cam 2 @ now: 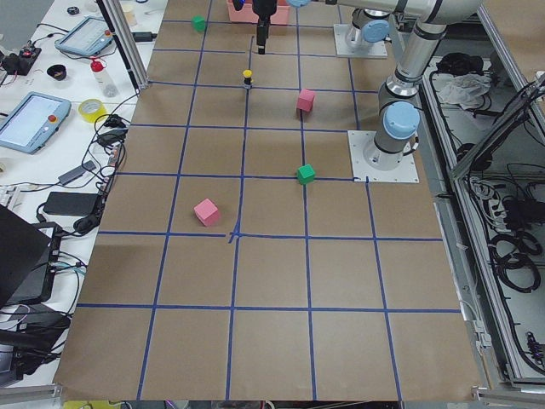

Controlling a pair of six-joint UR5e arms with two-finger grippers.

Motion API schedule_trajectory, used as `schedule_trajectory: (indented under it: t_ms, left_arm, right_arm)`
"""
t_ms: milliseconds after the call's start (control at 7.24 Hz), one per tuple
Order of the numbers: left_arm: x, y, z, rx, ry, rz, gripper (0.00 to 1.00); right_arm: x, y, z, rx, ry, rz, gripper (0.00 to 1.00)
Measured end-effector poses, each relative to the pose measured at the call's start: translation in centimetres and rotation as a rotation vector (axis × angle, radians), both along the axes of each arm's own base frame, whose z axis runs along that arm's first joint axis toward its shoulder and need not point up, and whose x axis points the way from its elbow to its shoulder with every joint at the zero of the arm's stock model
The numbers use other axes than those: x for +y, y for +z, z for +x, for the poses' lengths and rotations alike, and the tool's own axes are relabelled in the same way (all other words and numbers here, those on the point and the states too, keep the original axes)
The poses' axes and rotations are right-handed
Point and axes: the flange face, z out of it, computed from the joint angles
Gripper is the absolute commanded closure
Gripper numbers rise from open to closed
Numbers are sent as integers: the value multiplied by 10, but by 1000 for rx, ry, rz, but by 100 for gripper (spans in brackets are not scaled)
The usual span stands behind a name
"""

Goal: Align button upright

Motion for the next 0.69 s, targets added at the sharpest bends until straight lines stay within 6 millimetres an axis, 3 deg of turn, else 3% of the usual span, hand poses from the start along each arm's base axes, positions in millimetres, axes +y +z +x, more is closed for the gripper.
schedule_trajectory:
  t_ms: [276,691]
  left_arm:
    - [-12,2,3,27,-39,-29,0]
    - [-20,-31,20,23,-60,-95,0]
  right_arm:
    - [0,-1,0,1,0,1,0]
    - [1,0,0,0,0,1,0]
